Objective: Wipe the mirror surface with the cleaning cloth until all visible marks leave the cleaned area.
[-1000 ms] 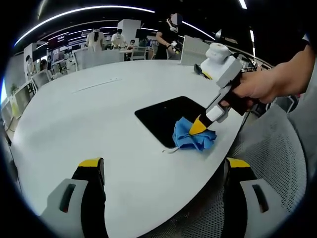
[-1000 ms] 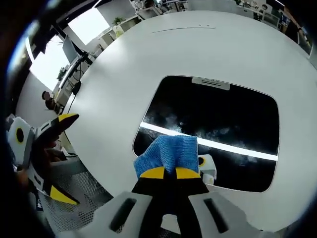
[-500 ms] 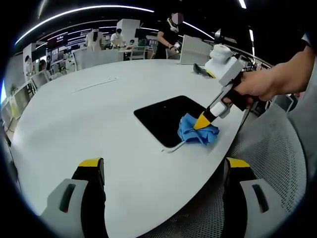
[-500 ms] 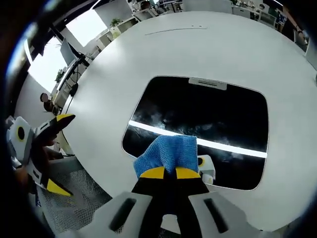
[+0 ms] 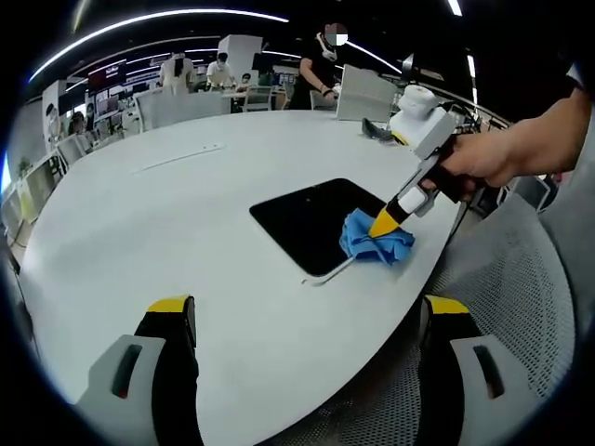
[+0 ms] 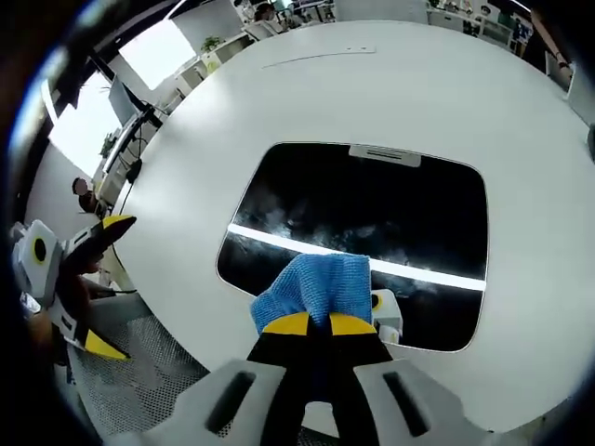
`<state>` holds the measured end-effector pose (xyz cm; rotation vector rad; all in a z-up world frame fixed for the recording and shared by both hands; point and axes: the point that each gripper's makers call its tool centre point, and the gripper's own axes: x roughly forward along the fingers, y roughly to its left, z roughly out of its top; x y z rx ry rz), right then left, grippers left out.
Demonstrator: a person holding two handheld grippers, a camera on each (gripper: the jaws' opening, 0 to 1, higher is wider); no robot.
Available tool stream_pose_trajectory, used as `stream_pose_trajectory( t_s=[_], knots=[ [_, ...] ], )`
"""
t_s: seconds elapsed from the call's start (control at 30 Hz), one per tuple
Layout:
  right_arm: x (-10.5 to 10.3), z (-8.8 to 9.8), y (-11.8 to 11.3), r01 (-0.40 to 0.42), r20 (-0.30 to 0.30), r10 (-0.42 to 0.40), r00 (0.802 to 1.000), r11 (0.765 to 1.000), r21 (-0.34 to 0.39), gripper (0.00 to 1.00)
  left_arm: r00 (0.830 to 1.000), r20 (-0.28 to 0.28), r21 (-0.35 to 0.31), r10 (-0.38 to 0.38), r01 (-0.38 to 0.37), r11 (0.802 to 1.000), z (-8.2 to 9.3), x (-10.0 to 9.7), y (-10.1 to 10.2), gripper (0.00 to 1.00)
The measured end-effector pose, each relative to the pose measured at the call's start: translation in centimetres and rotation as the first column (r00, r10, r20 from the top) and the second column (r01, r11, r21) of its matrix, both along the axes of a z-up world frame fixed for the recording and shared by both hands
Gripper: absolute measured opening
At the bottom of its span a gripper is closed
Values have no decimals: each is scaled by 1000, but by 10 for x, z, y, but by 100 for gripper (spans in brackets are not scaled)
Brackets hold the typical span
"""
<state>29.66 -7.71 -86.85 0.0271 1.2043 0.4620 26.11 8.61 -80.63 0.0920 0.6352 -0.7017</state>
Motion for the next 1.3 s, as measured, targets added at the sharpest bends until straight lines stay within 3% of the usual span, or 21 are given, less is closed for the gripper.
stream_pose_trajectory(
  t_s=[0.37,1.3],
  knots=[
    [6,0,2,3,3,-3,1000,1000,7,0,1000,-1,-3,3,-3,1000,0,0,0,99],
    [64,-1,3,29,38,-28,999,999,-16,0,1000,-2,-9,9,-9,1000,0,0,1,99]
  ],
)
